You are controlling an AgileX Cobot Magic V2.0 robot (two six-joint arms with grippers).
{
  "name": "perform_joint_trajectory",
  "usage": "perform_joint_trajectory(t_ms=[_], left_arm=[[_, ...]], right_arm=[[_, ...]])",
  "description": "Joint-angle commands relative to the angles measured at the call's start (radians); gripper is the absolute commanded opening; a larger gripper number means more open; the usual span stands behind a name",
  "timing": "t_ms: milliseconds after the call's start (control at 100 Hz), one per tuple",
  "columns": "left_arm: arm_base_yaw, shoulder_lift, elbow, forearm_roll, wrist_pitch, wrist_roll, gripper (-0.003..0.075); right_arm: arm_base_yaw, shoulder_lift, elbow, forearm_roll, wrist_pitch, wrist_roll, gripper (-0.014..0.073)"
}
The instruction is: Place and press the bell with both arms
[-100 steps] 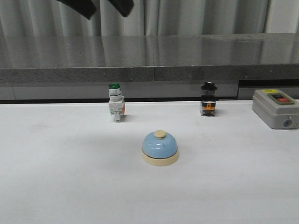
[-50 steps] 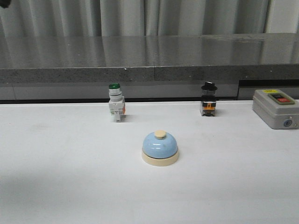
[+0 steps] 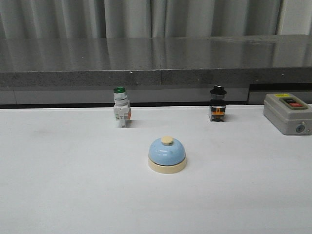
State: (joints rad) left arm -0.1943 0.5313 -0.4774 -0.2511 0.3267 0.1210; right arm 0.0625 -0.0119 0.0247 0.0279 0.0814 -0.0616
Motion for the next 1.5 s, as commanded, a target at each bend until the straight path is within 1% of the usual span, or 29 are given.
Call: perform_joint_trajectory(t_ms=[0,130,180,250,300,370,560,1330,1490], left_arm=[[0.002,-0.058,0.002,-0.016,-0.063,-0.009,0.0545],[0.002,-0.118,0.034,-0.016,-0.065,-0.009,0.0537],[0.002,-0.125,0.039,-0.016,-0.065,-0.009,0.0515],[0.002,-0.125,0.039,-0.016,-0.063,-0.009,0.0461],[0.002,-0.125,0.039,-0.016,-0.063,-0.009,0.0406],[0.002,-0.125,0.039,-0.016,-0.063,-0.009,0.0306],[0.002,-0.125,0.039,-0.016,-0.065,-0.009,-0.0022],[0.002,-0.125,0.039,-0.016,-0.072,-0.009,-0.0020],[0.002,-0.125,0.039,0.024,-0.148,-0.009,-0.0020]], right_arm=[[-0.003,-0.018,-0.013,-0.005,-0.087,-0.003,-0.0060],[-0.003,-0.018,-0.013,-0.005,-0.087,-0.003,-0.0060],[-0.003,-0.018,-0.013,-0.005,-0.087,-0.003,-0.0060],[-0.003,-0.018,-0.013,-0.005,-0.087,-0.003,-0.0060],[-0.003,-0.018,-0.013,-0.005,-0.087,-0.003,-0.0060],[-0.003,-0.018,-0.013,-0.005,-0.087,-0.003,-0.0060],[-0.003,-0.018,-0.013,-0.005,-0.087,-0.003,-0.0060],[-0.003,-0.018,-0.013,-0.005,-0.087,-0.003,-0.0060],[-0.003,-0.018,-0.013,-0.005,-0.087,-0.003,-0.0060]])
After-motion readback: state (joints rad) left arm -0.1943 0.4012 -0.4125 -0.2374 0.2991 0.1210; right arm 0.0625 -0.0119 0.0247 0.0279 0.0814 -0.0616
